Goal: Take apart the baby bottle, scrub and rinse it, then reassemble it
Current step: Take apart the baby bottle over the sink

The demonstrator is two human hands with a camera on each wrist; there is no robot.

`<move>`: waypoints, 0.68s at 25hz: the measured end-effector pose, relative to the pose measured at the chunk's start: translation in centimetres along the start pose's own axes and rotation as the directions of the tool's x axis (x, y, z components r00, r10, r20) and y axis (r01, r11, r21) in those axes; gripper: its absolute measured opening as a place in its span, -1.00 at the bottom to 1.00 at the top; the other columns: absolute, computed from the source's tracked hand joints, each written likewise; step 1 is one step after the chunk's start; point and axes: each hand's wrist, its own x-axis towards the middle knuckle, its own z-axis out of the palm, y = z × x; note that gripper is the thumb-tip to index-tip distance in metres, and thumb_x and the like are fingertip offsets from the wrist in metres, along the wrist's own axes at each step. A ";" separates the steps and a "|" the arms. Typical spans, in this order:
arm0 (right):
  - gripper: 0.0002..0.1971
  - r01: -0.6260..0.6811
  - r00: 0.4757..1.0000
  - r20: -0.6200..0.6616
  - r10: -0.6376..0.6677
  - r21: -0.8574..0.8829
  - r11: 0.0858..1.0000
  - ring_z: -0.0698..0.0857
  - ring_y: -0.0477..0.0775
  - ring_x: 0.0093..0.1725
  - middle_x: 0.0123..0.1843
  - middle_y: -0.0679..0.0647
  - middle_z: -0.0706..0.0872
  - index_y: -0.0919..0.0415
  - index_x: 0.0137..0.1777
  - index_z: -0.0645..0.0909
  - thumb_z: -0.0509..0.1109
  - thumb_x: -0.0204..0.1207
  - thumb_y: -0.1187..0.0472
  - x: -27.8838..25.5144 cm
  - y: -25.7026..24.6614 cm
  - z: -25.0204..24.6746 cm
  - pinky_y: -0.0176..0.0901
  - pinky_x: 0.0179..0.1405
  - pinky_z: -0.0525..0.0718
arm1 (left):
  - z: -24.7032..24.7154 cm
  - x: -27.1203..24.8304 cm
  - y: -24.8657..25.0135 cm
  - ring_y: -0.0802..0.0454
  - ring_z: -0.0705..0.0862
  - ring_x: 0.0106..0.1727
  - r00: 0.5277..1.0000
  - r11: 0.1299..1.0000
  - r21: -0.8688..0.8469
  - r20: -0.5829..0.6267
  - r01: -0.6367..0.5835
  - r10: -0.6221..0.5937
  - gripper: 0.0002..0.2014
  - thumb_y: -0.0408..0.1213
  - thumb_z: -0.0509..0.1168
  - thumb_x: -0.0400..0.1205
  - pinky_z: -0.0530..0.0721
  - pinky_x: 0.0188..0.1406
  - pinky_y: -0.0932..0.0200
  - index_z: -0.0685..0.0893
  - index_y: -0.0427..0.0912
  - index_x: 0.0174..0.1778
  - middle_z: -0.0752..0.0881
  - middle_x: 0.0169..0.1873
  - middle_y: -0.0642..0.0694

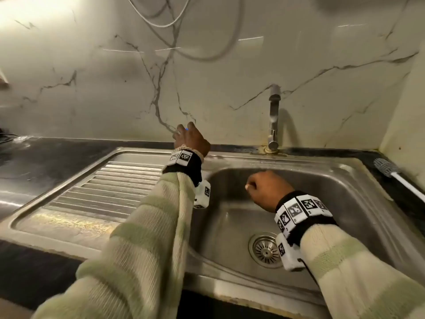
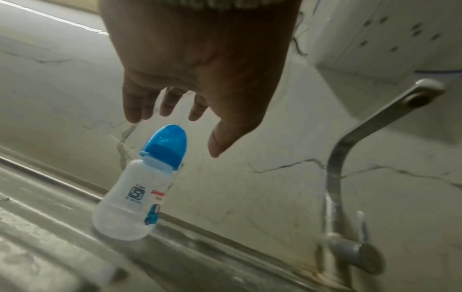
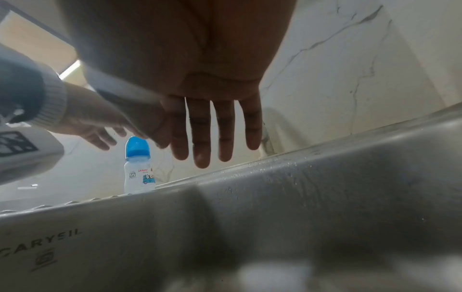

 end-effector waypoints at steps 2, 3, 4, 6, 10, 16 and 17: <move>-0.77 -0.023 1.000 -0.006 0.023 0.016 1.000 0.72 0.07 -0.16 -0.17 0.04 0.75 0.05 -0.09 0.72 0.25 0.59 0.03 0.3 0.6 -0.1 0.09 -0.01 0.73 | 0.1 1.2 -0.4 -0.45 0.47 0.42 0.993 0.998 0.019 0.100 0.057 -0.059 -0.36 -0.25 0.40 0.54 0.53 0.34 -0.25 0.32 -0.11 0.53 0.35 0.47 -0.29; -0.77 -0.026 1.000 0.004 0.026 0.015 1.000 0.72 0.06 -0.16 -0.16 0.03 0.76 0.05 -0.09 0.73 0.25 0.60 0.03 0.3 0.9 0.0 0.08 -0.01 0.73 | 0.4 1.9 -0.8 -0.44 0.52 0.39 0.988 0.999 0.006 0.144 0.053 -0.053 -0.34 -0.28 0.39 0.54 0.55 0.33 -0.24 0.30 -0.08 0.54 0.37 0.46 -0.30; -0.78 -0.038 0.999 0.030 0.038 0.013 0.999 0.72 0.04 -0.15 -0.16 0.02 0.76 0.04 -0.08 0.73 0.26 0.60 0.04 0.1 1.0 0.0 0.06 0.00 0.73 | 0.5 2.1 -0.9 -0.43 0.57 0.34 0.984 0.999 -0.011 0.177 0.035 -0.032 -0.36 -0.32 0.37 0.54 0.58 0.30 -0.22 0.30 -0.06 0.53 0.42 0.42 -0.32; -0.78 -0.042 0.998 0.037 0.041 0.022 0.999 0.72 0.02 -0.14 -0.13 0.01 0.76 0.04 -0.06 0.73 0.26 0.61 0.04 0.2 1.1 -0.1 0.06 0.01 0.73 | 0.8 2.5 -1.0 -0.42 0.64 0.22 0.988 0.999 -0.018 0.152 -0.032 0.035 -0.45 -0.39 0.32 0.56 0.64 0.18 -0.20 0.34 -0.08 0.46 0.54 0.29 -0.36; -0.77 -0.085 0.996 0.007 0.085 0.036 0.996 0.73 0.10 0.02 -0.01 0.06 0.75 0.08 0.11 0.69 0.26 0.64 0.04 -0.2 1.3 -0.8 0.08 0.13 0.70 | -0.9 -0.3 2.3 -0.30 0.69 0.10 0.969 0.969 -0.122 0.094 -0.216 0.228 -0.43 -0.28 0.44 0.56 0.61 0.03 -0.07 0.37 -0.09 0.46 0.64 0.14 -0.31; -0.39 -0.057 0.979 -0.165 0.117 0.333 0.941 0.58 0.15 0.37 0.40 0.11 0.56 0.06 0.50 0.38 0.43 0.47 -0.02 -1.0 2.4 -2.4 0.07 0.33 0.56 | 0.3 -11.3 6.4 0.08 0.59 0.06 0.875 0.784 -0.507 0.112 -0.357 0.470 -0.39 -0.16 0.56 0.49 0.51 0.06 0.26 0.51 -0.08 0.44 0.61 0.09 0.02; -0.38 -0.071 0.983 -0.139 0.121 0.321 0.944 0.60 0.14 0.34 0.39 0.10 0.59 0.04 0.49 0.39 0.47 0.45 -0.03 -1.7 2.7 -2.6 0.02 0.28 0.57 | 1.1 -12.5 6.4 0.08 0.62 0.08 0.875 0.764 -0.557 0.130 -0.324 0.466 -0.41 -0.17 0.57 0.48 0.56 0.10 0.22 0.53 -0.07 0.41 0.64 0.10 0.01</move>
